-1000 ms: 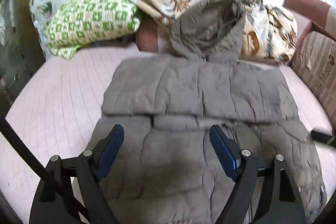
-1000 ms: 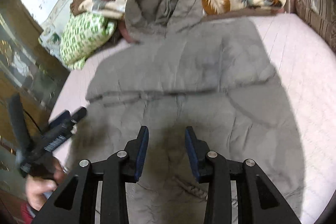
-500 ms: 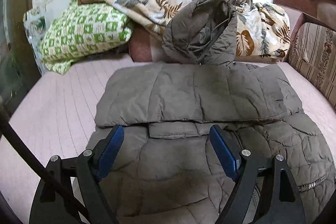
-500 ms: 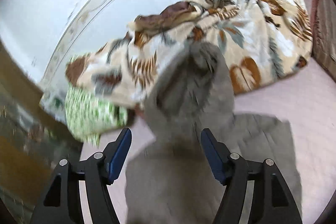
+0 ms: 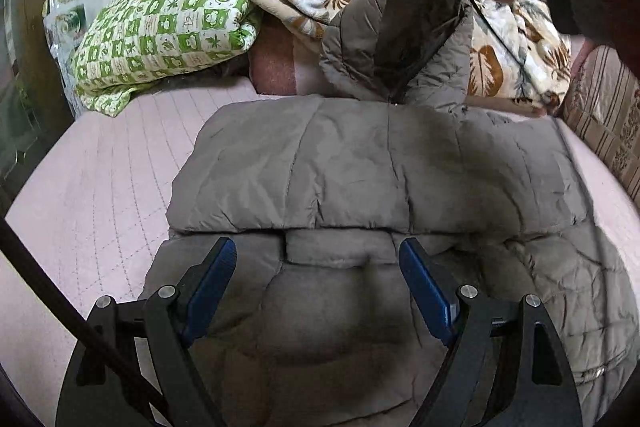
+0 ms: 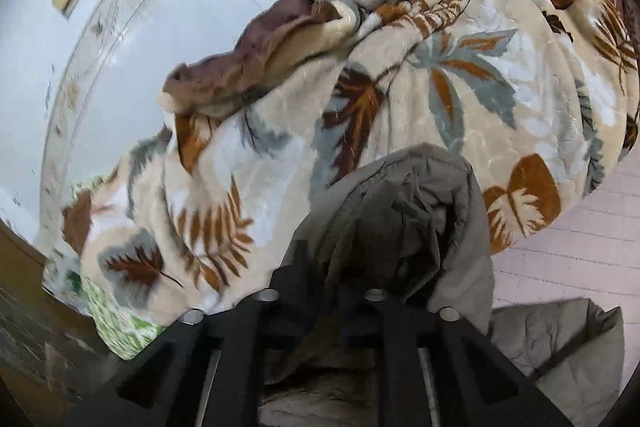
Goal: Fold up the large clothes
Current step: 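Grasp the jacket hood with the right tool, then fold the hood down onto the folded jacket and open the right tool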
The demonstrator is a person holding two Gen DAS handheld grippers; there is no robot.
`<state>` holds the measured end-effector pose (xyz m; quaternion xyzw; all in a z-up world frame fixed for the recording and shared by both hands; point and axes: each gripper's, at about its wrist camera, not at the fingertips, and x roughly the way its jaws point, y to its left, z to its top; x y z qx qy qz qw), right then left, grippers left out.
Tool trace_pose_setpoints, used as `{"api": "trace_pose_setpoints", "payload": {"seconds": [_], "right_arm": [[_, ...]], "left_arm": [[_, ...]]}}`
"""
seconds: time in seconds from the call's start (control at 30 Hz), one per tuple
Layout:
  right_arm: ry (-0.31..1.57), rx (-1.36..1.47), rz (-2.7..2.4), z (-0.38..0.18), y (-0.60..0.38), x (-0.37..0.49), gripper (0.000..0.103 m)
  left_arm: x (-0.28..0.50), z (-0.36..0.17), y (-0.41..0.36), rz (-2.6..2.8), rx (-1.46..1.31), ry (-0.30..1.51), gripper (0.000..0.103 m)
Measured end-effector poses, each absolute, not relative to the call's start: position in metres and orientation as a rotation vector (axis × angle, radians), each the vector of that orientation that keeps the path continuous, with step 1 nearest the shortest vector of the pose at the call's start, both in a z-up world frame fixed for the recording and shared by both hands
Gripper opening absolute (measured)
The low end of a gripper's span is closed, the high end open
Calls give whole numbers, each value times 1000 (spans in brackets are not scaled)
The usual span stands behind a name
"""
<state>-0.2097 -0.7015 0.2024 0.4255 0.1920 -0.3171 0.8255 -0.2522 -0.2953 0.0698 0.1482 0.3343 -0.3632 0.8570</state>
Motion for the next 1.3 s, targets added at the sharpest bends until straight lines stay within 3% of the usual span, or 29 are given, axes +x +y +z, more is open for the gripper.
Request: {"api": "trace_pose_setpoints", "payload": {"seconds": [0.57,0.87,1.03,1.3], "right_arm": [[365,724,-541,267,-583,-264,8],[355,700,-504,264,-509,-310,8],[360,756,-493,223,-467,-349,7],[447,938,-571,89,-429,-375,7]], "left_arm": [[-231,94,-275,-730,184,674,85],[-221,101,-264,-708,150,660,85],[-216,102,-257,-687,121,668,85],[-213,106,-249,-673,100,665,85]]}}
